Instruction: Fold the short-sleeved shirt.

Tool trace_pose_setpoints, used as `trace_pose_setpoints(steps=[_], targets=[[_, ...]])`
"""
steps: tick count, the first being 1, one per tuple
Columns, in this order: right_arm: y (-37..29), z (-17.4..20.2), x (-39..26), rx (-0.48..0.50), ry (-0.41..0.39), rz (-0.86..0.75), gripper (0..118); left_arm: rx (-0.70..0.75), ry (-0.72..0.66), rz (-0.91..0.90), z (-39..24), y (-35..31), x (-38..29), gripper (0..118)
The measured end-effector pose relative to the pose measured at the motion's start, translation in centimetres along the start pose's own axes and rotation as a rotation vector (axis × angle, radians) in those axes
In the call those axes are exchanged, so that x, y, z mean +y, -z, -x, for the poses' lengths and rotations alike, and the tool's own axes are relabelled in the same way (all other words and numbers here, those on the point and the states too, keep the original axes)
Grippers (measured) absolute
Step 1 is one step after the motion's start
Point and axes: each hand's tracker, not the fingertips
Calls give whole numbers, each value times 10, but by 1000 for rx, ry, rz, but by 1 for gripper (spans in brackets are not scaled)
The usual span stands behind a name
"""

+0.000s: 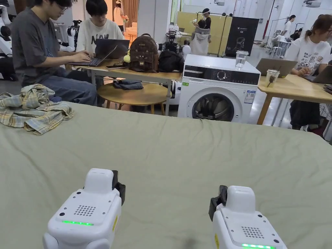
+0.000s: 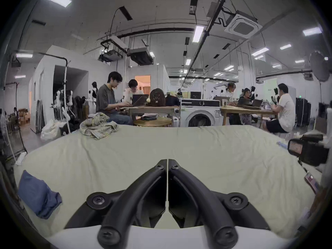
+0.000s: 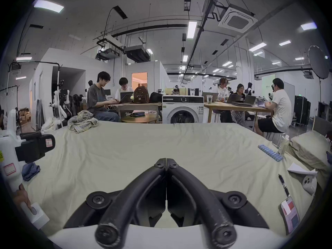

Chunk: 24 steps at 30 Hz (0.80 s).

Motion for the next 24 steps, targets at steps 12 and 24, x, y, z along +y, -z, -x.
trace_pose_setpoints(steps=[12, 24], targets=[[2, -1, -2, -1, -2, -10, 0, -30, 5, -50, 2, -9, 6, 0], [3, 2, 1, -29, 1, -27, 59, -31, -25, 10, 2, -4, 7, 49]])
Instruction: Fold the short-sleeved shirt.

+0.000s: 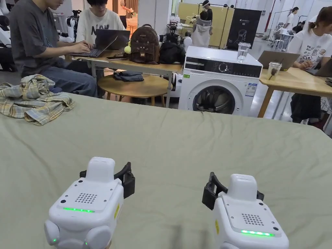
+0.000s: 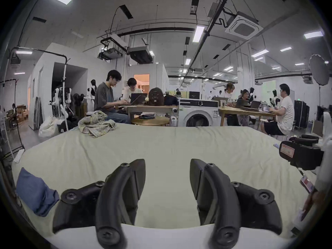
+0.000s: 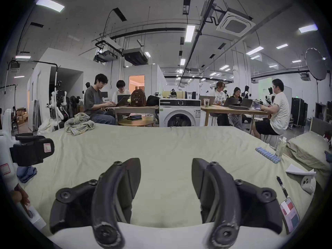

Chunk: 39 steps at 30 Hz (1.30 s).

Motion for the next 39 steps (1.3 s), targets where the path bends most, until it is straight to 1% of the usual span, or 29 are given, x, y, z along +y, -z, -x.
trace_pose_setpoints(steps=[2, 3, 4, 5, 6, 7, 10, 13, 15, 18, 25, 26, 27, 28, 29, 33, 37, 39], targets=[[2, -1, -2, -5, -3, 4, 63, -7, -7, 1, 0, 0, -1, 56], [3, -1, -3, -6, -3, 3, 68, -11, -8, -1, -1, 0, -1, 59], [4, -3, -4, -7, -2, 2, 77, -16, -9, -5, 1, 0, -2, 63], [5, -4, -5, -5, 5, 2, 84, -21, -9, -9, 1, 0, -2, 64], [4, -5, -5, -6, 11, -3, 88, -21, -10, -14, 1, -1, -2, 65], [4, -5, -5, -12, 15, -16, 89, -21, -11, -18, 1, -1, -2, 66], [3, -8, -4, -6, 20, -41, 89, -28, -13, -29, 3, -1, -4, 68], [3, -8, -1, -3, 0, -41, 89, -1, 14, -25, 3, 1, -4, 68], [3, -8, 1, 5, 0, -45, 89, 27, 33, -31, 2, 3, -4, 68], [2, -9, 4, 4, 7, -52, 89, 31, 32, -50, 4, 2, -5, 68], [3, -14, 7, 74, 86, -58, 90, 25, 18, -66, 9, 3, -1, 68], [4, -15, 8, 94, 107, -51, 90, 22, 16, -66, 10, 3, 0, 68], [4, -15, 8, 85, 127, -54, 90, 20, 13, -66, 11, 2, 0, 68], [6, -13, 9, 56, 131, -32, 90, 20, 11, -67, 12, 2, 1, 68], [8, -11, 10, 22, 126, -9, 90, 21, 10, -65, 12, 2, 2, 68], [15, -8, 13, -31, 123, 25, 90, 5, 8, -67, 14, 1, 3, 68], [16, -7, 15, -34, 120, 27, 90, -2, 14, -60, 14, 1, 4, 68], [16, -7, 17, -18, 140, 30, 90, -3, 19, -55, 14, 1, 4, 68]])
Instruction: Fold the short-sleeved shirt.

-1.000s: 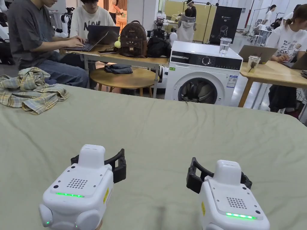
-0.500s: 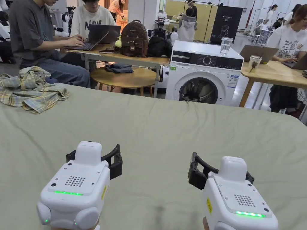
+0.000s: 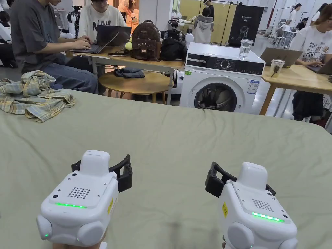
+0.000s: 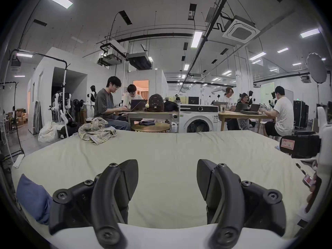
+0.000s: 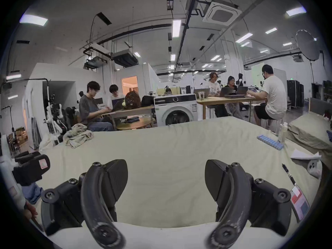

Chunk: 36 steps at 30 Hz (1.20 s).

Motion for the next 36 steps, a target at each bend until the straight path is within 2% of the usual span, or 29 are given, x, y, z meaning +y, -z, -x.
trace_pose_setpoints(steps=[5, 8, 15, 21, 29, 36], targets=[[1, -2, 5, 36, 78, 38, 90, 1, -7, 14, 0, 0, -1, 68], [4, -3, 7, 49, 97, 63, 90, 3, -8, 12, 0, 0, 0, 68], [3, 8, 6, -6, 10, 49, 90, 17, 30, 12, -2, -1, 1, 68], [-1, 10, 5, -12, -10, 20, 90, 22, 29, 14, 0, -1, 2, 68], [-1, 11, 2, -70, -102, -41, 90, 40, 56, 10, 2, -2, 2, 68], [0, 10, 4, -58, -115, -47, 90, 52, 63, 16, 4, 0, 1, 68]])
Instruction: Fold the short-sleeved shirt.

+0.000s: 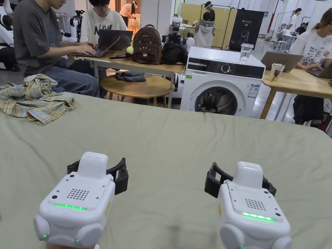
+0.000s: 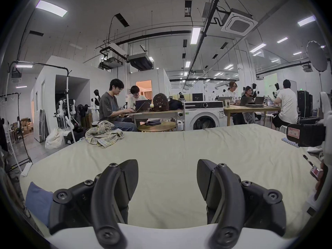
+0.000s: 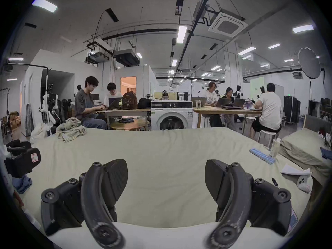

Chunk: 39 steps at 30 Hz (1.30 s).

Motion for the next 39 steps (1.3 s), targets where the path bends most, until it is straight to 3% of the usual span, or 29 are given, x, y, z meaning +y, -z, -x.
trace_pose_setpoints(steps=[18, 24, 39], targets=[[13, -3, -5, -31, -19, 39, 90, 12, -15, -6, 2, 4, 2, 68], [18, -5, -5, 22, -8, 102, 90, 8, 1, 7, 1, 6, 2, 68], [24, -9, -24, 3, -48, 43, 90, 26, -15, 6, 6, 8, 1, 68]])
